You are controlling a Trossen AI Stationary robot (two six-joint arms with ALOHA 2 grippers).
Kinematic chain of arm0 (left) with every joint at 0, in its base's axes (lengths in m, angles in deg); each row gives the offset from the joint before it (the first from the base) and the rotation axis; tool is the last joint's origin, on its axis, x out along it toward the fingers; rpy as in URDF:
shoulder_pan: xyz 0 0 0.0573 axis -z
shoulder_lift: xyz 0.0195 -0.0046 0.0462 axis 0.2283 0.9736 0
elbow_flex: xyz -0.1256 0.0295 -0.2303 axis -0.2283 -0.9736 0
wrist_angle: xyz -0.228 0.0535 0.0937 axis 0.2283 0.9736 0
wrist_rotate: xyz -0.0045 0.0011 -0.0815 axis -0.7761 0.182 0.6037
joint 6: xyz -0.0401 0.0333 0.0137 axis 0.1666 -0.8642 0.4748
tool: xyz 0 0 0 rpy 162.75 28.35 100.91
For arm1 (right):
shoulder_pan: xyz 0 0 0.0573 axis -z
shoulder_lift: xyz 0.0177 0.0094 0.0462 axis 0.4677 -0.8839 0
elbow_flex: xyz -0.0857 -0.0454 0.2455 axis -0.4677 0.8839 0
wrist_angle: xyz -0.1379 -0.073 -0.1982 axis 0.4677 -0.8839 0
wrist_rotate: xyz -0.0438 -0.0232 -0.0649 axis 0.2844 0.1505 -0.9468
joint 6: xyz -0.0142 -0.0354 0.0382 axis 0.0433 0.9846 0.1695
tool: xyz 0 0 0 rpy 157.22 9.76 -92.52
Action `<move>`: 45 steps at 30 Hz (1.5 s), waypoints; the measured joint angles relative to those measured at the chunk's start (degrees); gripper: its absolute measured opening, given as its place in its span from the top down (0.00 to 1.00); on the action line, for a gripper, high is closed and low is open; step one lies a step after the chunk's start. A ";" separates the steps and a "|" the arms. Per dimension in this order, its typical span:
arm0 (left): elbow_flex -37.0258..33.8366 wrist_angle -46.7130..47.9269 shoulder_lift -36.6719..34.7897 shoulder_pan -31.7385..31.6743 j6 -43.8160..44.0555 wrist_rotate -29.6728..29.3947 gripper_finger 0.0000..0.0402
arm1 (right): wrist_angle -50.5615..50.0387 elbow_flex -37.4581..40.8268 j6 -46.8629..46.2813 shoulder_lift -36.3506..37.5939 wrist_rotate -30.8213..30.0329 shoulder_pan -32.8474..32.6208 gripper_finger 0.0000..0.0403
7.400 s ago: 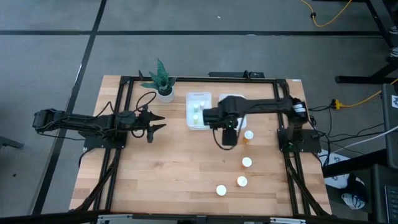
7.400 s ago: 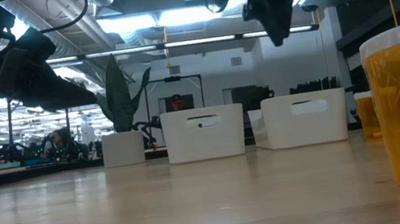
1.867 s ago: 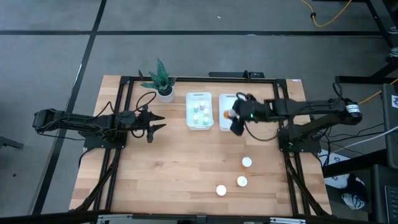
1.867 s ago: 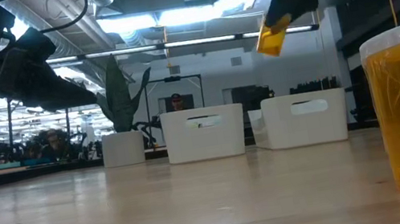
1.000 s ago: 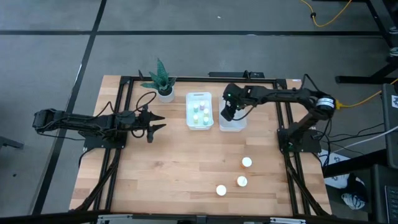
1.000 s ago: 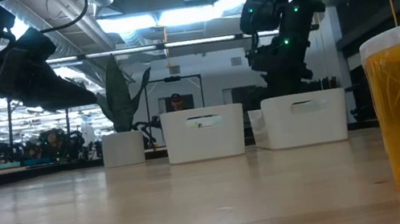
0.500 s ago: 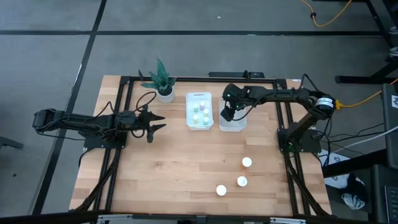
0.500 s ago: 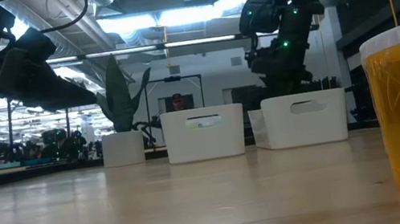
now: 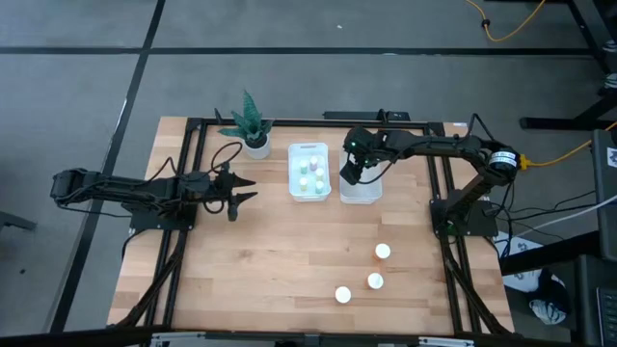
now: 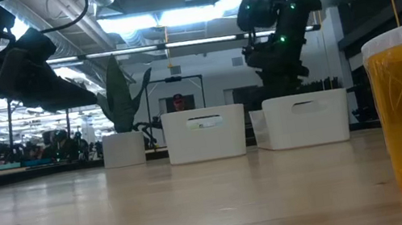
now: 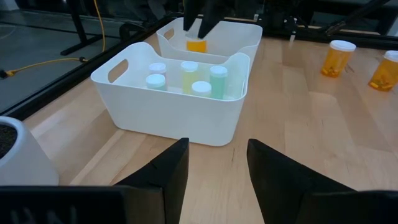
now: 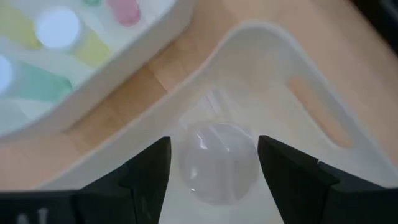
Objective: Pick and place medicine bottles into bin by pill shape (circle, oval)
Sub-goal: Put the orange pill bottle into the right white bin
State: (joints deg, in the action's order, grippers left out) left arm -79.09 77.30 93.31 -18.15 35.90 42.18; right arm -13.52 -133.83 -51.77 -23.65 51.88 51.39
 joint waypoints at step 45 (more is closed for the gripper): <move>-0.01 -0.01 0.00 0.00 -0.02 0.00 0.61 | -35.62 -18.25 -12.42 0.07 -1.65 -38.25 0.40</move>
State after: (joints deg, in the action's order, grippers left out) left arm -79.10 77.29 93.31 -18.15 35.88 42.18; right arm -49.14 -152.09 -64.19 -23.58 50.23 13.14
